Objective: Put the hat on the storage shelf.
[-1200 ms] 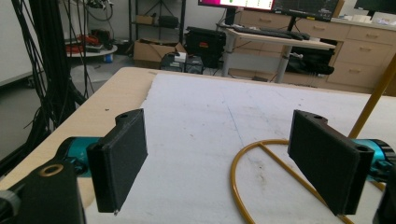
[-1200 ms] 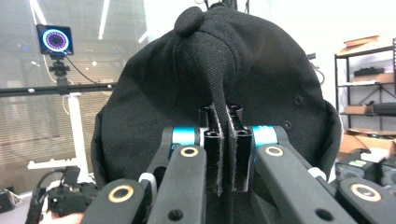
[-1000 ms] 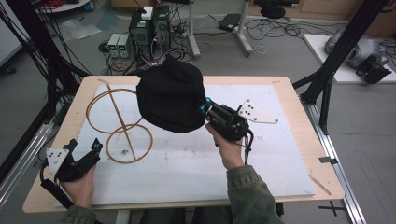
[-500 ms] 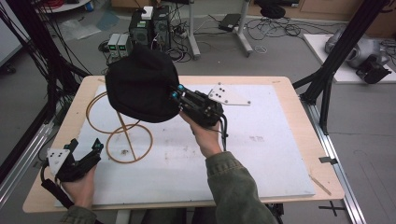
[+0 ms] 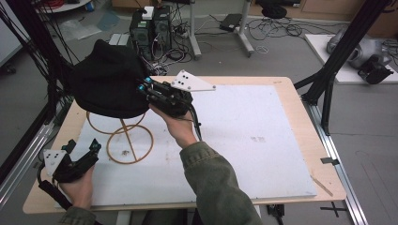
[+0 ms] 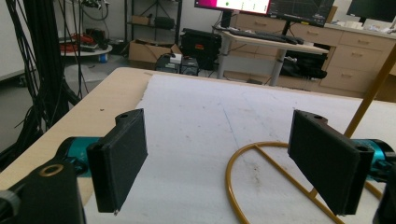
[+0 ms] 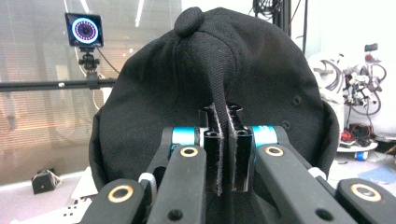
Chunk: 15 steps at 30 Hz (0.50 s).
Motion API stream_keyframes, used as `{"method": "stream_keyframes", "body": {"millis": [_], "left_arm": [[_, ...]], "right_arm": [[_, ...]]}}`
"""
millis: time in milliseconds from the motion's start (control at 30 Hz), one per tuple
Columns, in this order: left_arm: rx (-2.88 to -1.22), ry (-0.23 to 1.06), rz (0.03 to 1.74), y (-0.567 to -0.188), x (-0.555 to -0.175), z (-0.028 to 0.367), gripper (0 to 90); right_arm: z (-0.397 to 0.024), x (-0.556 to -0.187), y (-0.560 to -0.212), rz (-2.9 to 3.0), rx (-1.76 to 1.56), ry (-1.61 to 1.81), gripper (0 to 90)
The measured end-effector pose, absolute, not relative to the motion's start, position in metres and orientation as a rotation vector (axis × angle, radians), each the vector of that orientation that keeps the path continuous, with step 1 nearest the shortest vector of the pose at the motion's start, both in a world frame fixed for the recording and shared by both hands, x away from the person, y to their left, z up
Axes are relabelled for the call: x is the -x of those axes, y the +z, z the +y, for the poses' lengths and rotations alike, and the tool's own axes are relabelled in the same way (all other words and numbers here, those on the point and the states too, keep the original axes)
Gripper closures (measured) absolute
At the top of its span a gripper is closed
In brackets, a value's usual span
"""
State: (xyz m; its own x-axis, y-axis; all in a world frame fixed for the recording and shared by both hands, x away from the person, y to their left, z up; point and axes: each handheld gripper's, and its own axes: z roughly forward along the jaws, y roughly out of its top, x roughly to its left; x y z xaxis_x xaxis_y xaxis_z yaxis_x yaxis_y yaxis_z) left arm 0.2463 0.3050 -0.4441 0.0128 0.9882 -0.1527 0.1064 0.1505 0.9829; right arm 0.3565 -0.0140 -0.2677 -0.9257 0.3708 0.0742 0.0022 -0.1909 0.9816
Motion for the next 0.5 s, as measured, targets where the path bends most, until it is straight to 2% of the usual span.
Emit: {"method": "stream_keyframes", "body": {"millis": [500], "left_arm": [[-1.179,1.013,1.350,-0.445,-0.247,0.307,19.9]], "right_arm": [[0.011,-0.363,-0.278,1.981,-0.474,2.086,86.7]]}}
